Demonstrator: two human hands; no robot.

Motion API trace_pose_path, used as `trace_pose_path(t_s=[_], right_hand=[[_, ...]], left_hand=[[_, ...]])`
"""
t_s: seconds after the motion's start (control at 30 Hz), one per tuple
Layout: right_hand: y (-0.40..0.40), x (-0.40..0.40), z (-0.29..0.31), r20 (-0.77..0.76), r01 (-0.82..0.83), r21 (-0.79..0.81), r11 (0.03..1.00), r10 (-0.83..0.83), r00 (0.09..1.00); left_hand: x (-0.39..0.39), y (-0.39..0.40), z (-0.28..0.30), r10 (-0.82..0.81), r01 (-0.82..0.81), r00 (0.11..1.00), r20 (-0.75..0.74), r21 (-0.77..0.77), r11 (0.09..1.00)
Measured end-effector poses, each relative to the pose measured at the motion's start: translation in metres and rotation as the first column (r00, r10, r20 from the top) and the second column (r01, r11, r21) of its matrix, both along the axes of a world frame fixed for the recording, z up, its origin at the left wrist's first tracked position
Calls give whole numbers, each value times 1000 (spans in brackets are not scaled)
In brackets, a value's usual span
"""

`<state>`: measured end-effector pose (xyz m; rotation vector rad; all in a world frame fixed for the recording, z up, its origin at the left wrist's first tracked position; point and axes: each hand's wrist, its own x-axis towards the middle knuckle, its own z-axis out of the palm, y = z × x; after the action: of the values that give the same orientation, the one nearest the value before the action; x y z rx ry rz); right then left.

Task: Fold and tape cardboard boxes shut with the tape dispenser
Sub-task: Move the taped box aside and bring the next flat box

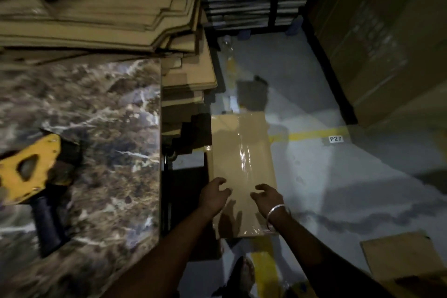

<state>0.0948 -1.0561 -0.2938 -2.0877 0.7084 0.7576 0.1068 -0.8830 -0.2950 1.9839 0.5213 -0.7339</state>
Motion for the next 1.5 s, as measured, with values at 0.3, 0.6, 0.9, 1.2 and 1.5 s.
trace_pose_path(t_s=[0.3,0.6,0.9,1.2,1.5], right_hand=[[90,9,107,271,108,61,992,-121,955],[279,-1,206,428,115,-58,992,-79,900],[473,1,236,514,-136,-28,990,131,847],[639,0,233,565,-498,93,862,366,740],[780,-46,248,541,-777,126,616,614,575]], left_hand=[[3,69,145,87,-49,954,288,-136,989],[3,253,224,127,16,848,515,-264,964],[-21,456,238,429,-303,756,495,-317,899],[-84,617,252,664,-661,506,550,-246,709],[-186,725,275,777,-858,312,547,-188,477]])
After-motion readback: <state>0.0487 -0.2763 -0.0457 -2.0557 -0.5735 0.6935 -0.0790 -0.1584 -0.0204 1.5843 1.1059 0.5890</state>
